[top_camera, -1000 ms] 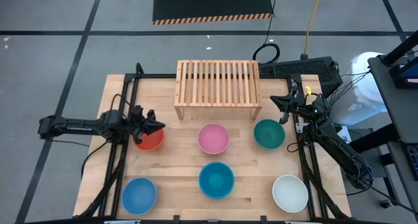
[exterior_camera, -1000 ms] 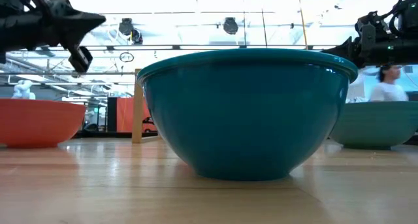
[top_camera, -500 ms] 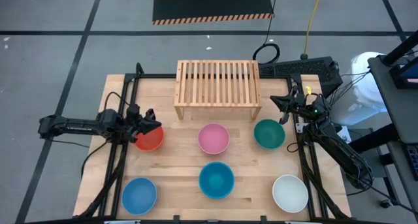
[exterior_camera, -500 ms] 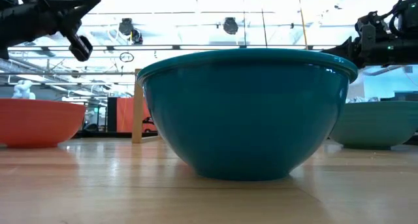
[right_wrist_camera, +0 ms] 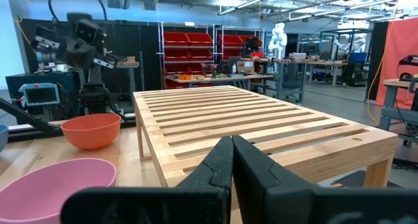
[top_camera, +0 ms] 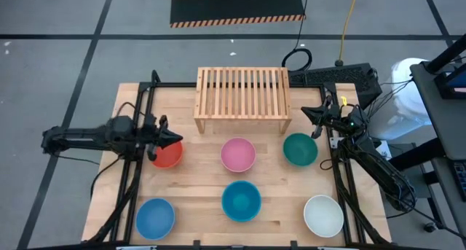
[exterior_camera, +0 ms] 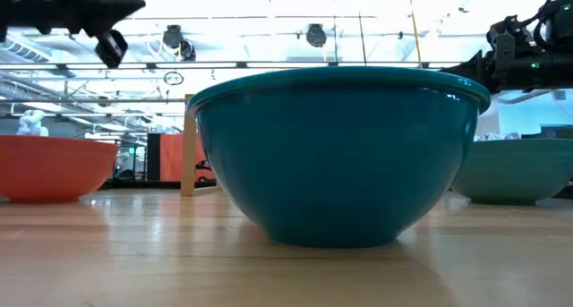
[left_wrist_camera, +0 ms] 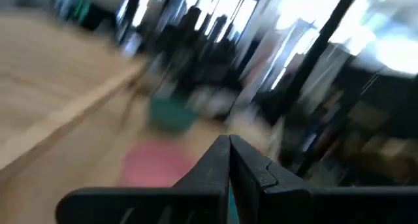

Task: Place and stack bowls onto a shelf
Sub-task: Put the orange bowl on the shelf

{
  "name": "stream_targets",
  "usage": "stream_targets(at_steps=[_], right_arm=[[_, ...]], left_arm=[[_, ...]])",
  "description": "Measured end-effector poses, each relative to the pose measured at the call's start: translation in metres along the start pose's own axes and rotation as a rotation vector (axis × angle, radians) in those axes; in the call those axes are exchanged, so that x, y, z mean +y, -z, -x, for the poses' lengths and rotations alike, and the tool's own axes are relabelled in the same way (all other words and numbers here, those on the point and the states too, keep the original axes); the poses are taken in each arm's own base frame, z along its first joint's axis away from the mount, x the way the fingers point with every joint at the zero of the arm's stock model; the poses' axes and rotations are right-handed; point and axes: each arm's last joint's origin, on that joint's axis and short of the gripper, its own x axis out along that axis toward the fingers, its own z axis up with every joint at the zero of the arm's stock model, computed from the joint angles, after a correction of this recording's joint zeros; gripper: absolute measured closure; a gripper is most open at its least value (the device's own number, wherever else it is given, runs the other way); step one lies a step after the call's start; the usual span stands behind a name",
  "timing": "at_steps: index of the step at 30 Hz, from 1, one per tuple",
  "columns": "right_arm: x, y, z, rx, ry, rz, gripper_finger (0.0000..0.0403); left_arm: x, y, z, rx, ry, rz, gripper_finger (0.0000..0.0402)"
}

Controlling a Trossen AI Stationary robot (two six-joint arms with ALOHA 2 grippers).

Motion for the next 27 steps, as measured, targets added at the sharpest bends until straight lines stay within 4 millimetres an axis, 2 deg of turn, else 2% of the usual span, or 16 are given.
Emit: stream_targets(at_steps=[7,12,21,27], right_arm=[[0.000,0.000,0.000,0.000,0.000,0.000,0.0399],[0.000,0.000,0.000,0.000,0.000,0.000,0.0399],[0.000,0.000,0.000,0.000,0.000,0.000,0.0399],[0.000,0.000,0.000,0.000,0.000,0.000,0.0399]], left_arm=[[-0.026,-0.063,0.005,0.199,-0.095,-0.034,0.0392],[-0.033,-0.087,0.002,0.366,-0.228,-0.055,0.0392],[-0.037,-0.100,-0.007,0.684,-0.378,0.007,0.0392],[-0.035,-0.096,-0.016,0.813,-0.437,0.070,0.0392]])
